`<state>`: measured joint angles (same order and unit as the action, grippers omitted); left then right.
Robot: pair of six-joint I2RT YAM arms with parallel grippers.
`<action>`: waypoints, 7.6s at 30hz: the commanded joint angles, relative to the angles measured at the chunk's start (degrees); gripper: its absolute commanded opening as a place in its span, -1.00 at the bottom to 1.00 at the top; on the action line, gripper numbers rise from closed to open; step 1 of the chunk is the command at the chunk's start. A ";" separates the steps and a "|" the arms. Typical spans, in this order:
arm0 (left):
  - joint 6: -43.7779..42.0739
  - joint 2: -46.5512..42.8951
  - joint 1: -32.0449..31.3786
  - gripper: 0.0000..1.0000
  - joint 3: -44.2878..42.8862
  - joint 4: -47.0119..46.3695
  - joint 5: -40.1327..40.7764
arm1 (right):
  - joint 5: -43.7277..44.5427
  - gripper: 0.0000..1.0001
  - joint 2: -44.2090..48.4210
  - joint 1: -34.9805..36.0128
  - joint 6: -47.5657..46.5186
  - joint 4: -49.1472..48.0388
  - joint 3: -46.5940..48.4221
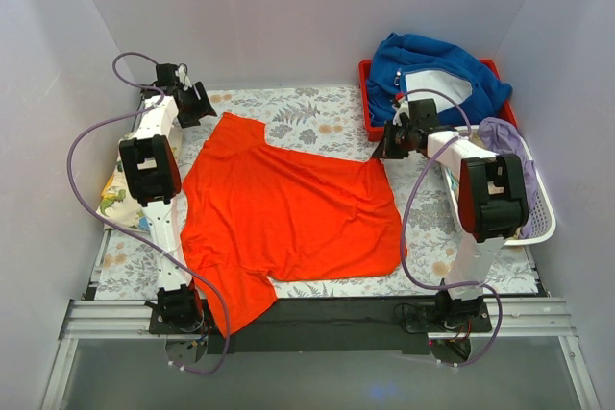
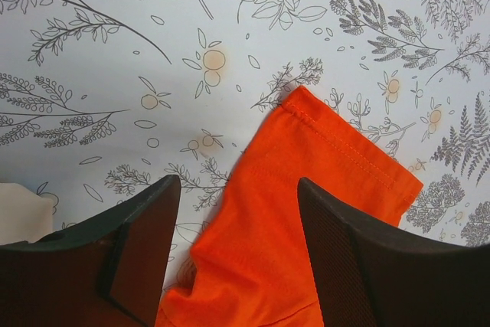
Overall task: Fold and stack the t-shirts
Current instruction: Fold the tshirt
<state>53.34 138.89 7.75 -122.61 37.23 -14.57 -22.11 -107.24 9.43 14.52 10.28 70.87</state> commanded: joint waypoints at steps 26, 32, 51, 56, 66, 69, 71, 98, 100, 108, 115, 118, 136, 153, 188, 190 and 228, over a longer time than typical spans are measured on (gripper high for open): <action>-0.52 -0.11 -0.01 0.21 2.28 -1.37 -1.25 | -0.92 -0.08 0.37 -1.61 3.06 -4.75 -2.85; -0.08 1.47 -0.01 0.23 0.79 -0.58 -0.02 | -1.80 -0.10 -2.18 -1.52 2.70 -4.84 -0.56; 0.36 3.05 0.07 0.19 -1.41 -1.28 -3.97 | -4.26 -0.97 -3.60 -1.52 0.86 -7.03 4.45; 1.76 4.89 -0.01 0.25 -5.61 -1.03 -7.66 | -3.12 -0.97 -1.04 -1.61 -0.81 -7.38 3.05; 3.44 8.32 -1.06 0.34 -7.91 -2.25 -15.32 | -4.08 -0.97 -0.51 -1.70 -0.73 -7.38 1.20; 0.89 8.76 -3.26 0.34 -6.42 -2.87 -10.93 | -4.17 -0.97 -0.69 -1.70 -0.46 -7.47 1.29; -1.39 9.03 -4.75 0.28 -5.37 -3.04 -8.21 | -4.43 -0.97 -0.86 -1.61 -0.29 -7.38 1.37; -1.31 -9.49 -8.10 -1.00 6.39 -12.88 8.15 | -1.01 -0.97 3.62 -3.19 -4.06 -4.93 3.66; -0.87 -11.96 -7.92 -1.00 8.95 -14.38 7.37 | -1.01 -0.97 4.67 -3.10 -4.41 -4.83 3.05; 3.34 -24.88 -5.64 -1.00 23.44 -18.95 3.59 | -0.30 -0.97 10.91 -3.10 -6.44 -2.73 -2.13; 7.03 -34.46 -5.73 -1.00 35.04 -21.68 -2.04 | -2.41 -0.97 15.21 -3.02 -7.93 -1.23 -7.75; 6.95 -37.98 -5.73 -1.00 39.79 -21.50 -2.75 | -3.90 -0.97 16.80 -3.02 -7.93 -0.71 -10.13; 10.46 -63.03 -5.73 -1.00 63.27 -15.00 2.44 | -1.18 -0.97 29.37 -3.01 -6.88 3.69 -20.95; 12.40 -71.21 -5.64 -1.00 75.15 -7.79 22.56 | 16.47 -0.97 31.21 -2.93 -4.67 5.98 -27.89; 9.24 -58.15 -4.85 -1.00 53.80 -11.91 23.97 | 20.09 -0.97 18.92 -3.01 -3.98 3.16 -3.47; 9.32 -55.32 -4.76 -1.00 51.43 -13.40 22.05 | 18.69 -0.97 16.29 -2.93 -3.89 3.16 -2.06; 7.13 -64.17 -5.02 -0.98 61.43 -21.94 3.05 | 12.09 -0.97 29.01 -2.58 -5.21 5.80 -17.87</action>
<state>60.10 80.84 2.55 -62.76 15.42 -14.66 -10.70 -80.07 6.68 10.22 15.14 54.52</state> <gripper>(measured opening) 0.020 0.020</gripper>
